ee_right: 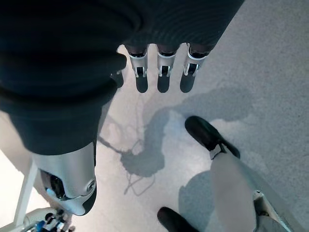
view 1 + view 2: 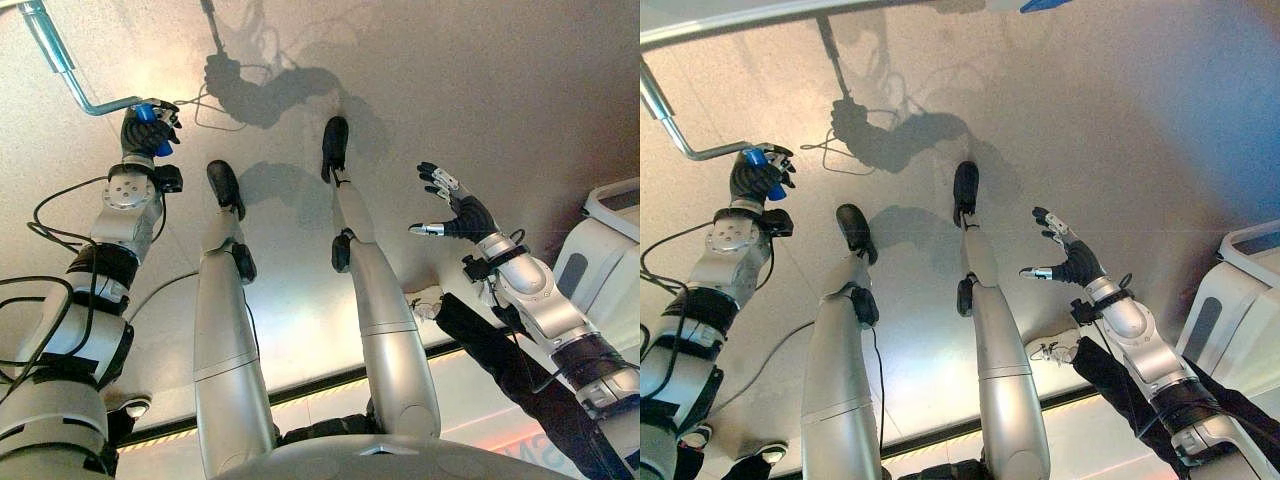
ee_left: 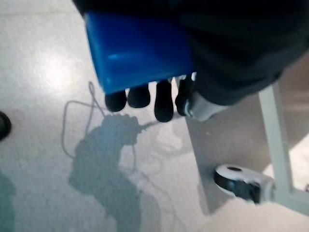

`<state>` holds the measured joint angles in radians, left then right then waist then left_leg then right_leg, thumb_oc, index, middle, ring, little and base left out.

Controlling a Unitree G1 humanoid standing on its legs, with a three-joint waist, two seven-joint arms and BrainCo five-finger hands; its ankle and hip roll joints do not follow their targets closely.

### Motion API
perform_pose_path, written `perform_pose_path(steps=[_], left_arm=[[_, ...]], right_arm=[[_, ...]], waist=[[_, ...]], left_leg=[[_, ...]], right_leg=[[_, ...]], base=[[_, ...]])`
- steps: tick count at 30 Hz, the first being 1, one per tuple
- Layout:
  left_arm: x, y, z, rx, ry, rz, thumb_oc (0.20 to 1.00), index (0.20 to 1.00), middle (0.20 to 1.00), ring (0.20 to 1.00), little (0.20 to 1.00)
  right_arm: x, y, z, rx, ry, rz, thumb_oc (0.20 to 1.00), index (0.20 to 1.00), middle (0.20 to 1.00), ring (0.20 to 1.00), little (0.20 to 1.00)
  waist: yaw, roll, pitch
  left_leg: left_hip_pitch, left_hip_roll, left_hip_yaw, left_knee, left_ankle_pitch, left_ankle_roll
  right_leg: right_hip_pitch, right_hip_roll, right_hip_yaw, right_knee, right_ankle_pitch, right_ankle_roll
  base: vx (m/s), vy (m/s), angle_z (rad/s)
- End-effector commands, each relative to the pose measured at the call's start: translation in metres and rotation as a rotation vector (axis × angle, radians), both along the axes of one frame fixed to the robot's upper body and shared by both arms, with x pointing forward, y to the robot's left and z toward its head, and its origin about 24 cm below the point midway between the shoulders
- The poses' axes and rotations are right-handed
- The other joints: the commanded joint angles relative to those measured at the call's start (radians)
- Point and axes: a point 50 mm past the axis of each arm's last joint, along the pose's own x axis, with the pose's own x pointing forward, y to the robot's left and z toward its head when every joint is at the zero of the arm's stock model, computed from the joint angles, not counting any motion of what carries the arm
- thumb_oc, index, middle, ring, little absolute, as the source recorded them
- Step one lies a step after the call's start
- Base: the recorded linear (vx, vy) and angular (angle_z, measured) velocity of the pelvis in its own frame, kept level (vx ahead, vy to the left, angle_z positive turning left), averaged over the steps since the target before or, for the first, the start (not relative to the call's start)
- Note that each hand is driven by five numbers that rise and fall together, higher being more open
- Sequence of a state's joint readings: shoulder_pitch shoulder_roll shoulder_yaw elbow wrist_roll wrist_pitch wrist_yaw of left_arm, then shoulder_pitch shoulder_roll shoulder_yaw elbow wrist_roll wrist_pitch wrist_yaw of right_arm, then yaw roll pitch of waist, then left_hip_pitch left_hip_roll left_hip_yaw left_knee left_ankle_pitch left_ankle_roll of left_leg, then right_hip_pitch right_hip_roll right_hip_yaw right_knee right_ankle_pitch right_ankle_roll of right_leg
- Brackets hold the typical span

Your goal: Raise the hospital bed

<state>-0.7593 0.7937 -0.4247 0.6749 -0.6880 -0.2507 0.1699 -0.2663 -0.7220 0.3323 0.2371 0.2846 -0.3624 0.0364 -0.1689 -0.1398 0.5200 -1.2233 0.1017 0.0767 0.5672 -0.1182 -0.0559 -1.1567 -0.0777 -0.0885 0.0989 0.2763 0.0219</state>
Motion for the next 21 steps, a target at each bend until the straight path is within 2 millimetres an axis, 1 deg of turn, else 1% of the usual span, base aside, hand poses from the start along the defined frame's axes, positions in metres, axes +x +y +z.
perform_pose_path(steps=[1, 7, 10, 11, 13, 16, 17, 18, 21], left_arm=[[-0.010, -0.051, 0.051, 0.082, -0.243, -0.266, 0.200, 0.200, 0.200, 0.200, 0.200], [-0.045, -0.047, 0.054, 0.100, -0.280, -0.396, 0.200, 0.200, 0.200, 0.200, 0.200], [-0.056, -0.046, 0.054, 0.099, -0.283, -0.433, 0.200, 0.200, 0.200, 0.200, 0.200], [-0.066, -0.045, 0.054, 0.105, -0.281, -0.466, 0.200, 0.200, 0.200, 0.200, 0.200], [-0.074, -0.045, 0.053, 0.102, -0.281, -0.495, 0.200, 0.200, 0.200, 0.200, 0.200], [-0.087, -0.044, 0.052, 0.094, -0.284, -0.528, 0.200, 0.200, 0.200, 0.200, 0.200], [-0.088, -0.044, 0.051, 0.093, -0.284, -0.527, 0.200, 0.200, 0.200, 0.200, 0.200], [-0.095, -0.042, 0.049, 0.086, -0.278, -0.534, 0.200, 0.200, 0.200, 0.200, 0.200], [-0.107, -0.036, 0.043, 0.068, -0.268, -0.526, 0.200, 0.200, 0.200, 0.200, 0.200]], right_arm=[[-0.003, -0.005, 0.009, -0.025, -0.029, 0.004, 1.000, 1.000, 1.000, 1.000, 1.000], [-0.009, -0.017, -0.003, -0.034, 0.020, -0.035, 1.000, 1.000, 1.000, 1.000, 1.000], [-0.011, -0.019, -0.004, -0.048, 0.027, -0.034, 1.000, 1.000, 1.000, 1.000, 1.000], [-0.013, -0.022, -0.004, -0.058, 0.032, -0.037, 1.000, 1.000, 1.000, 1.000, 1.000], [-0.015, -0.024, -0.006, -0.066, 0.039, -0.039, 1.000, 1.000, 1.000, 1.000, 1.000], [-0.018, -0.026, -0.006, -0.072, 0.038, -0.039, 1.000, 1.000, 1.000, 1.000, 1.000], [-0.018, -0.026, -0.006, -0.073, 0.039, -0.038, 1.000, 1.000, 1.000, 1.000, 1.000], [-0.020, -0.028, -0.006, -0.073, 0.040, -0.044, 1.000, 1.000, 1.000, 1.000, 1.000], [-0.022, -0.029, -0.009, -0.074, 0.046, -0.050, 1.000, 1.000, 1.000, 1.000, 1.000]], waist=[[0.023, 0.032, 0.000], [0.045, 0.051, 0.000], [0.052, 0.057, -0.001], [0.059, 0.061, -0.001], [0.064, 0.065, -0.001], [0.073, 0.072, -0.001], [0.072, 0.071, -0.001], [0.078, 0.076, -0.001], [0.085, 0.080, -0.001]], left_leg=[[0.124, -0.026, 0.000, -0.189, 0.072, 0.034], [0.150, -0.035, 0.000, -0.214, 0.084, 0.031], [0.159, -0.037, 0.001, -0.223, 0.087, 0.029], [0.165, -0.040, -0.001, -0.229, 0.090, 0.029], [0.169, -0.041, -0.003, -0.233, 0.094, 0.028], [0.173, -0.042, -0.004, -0.241, 0.098, 0.027], [0.174, -0.042, -0.004, -0.241, 0.098, 0.027], [0.177, -0.043, -0.006, -0.246, 0.100, 0.026], [0.179, -0.045, -0.008, -0.244, 0.101, 0.027]], right_leg=[[0.051, 0.002, -0.013, 0.160, -0.163, 0.103], [0.068, -0.004, -0.017, 0.158, -0.163, 0.104], [0.075, -0.005, -0.018, 0.158, -0.164, 0.104], [0.078, -0.005, -0.019, 0.157, -0.165, 0.104], [0.081, -0.007, -0.021, 0.159, -0.165, 0.103], [0.085, -0.009, -0.024, 0.160, -0.166, 0.104], [0.085, -0.009, -0.024, 0.160, -0.166, 0.104], [0.087, -0.011, -0.025, 0.160, -0.166, 0.104], [0.090, -0.012, -0.028, 0.164, -0.167, 0.104]], base=[[0.00, 0.000, 0.00], [0.00, 0.000, 0.00], [0.00, 0.000, 0.00], [0.00, -0.043, -0.02], [-0.01, -0.039, -0.01], [0.00, -0.010, 0.01], [0.00, -0.018, 0.03], [0.00, 0.000, 0.00], [0.00, -0.006, 0.01]])
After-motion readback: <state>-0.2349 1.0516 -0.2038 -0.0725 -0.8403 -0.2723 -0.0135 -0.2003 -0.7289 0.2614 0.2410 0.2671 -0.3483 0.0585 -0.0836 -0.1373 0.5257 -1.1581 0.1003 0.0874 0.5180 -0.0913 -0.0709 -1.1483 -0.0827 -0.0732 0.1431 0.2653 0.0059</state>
